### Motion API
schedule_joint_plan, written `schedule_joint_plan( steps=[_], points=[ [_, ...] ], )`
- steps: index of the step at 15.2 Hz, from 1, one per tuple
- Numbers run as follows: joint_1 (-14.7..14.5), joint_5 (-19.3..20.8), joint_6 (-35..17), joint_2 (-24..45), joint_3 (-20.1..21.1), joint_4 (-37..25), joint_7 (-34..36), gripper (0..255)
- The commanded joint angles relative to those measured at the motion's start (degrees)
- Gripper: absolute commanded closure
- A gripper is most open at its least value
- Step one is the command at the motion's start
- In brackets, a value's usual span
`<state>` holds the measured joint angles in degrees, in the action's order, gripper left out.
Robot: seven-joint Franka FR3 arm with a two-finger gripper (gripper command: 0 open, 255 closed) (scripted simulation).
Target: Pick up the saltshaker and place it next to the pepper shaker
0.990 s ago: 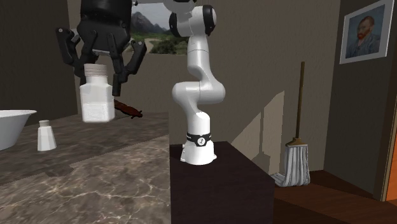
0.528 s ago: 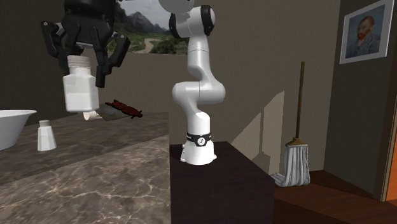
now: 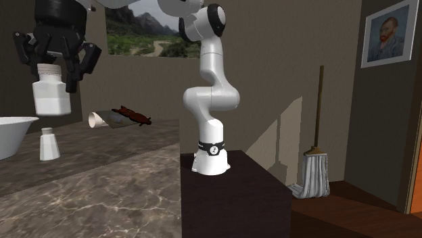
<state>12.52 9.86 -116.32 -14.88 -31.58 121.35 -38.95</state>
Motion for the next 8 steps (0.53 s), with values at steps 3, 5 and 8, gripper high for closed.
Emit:
schedule_joint_plan(
  steps=[3, 5, 8],
  points=[
    [1.4, -1.52, -0.27, 2.61, -4.29, -2.65, -6.55, 255],
    [2.14, -2.72, -0.26, 4.29, -6.52, -4.35, -10.1, 255],
    [3.2, -5.28, -0.09, 7.5, -10.01, -7.39, -15.77, 255]
  ],
)
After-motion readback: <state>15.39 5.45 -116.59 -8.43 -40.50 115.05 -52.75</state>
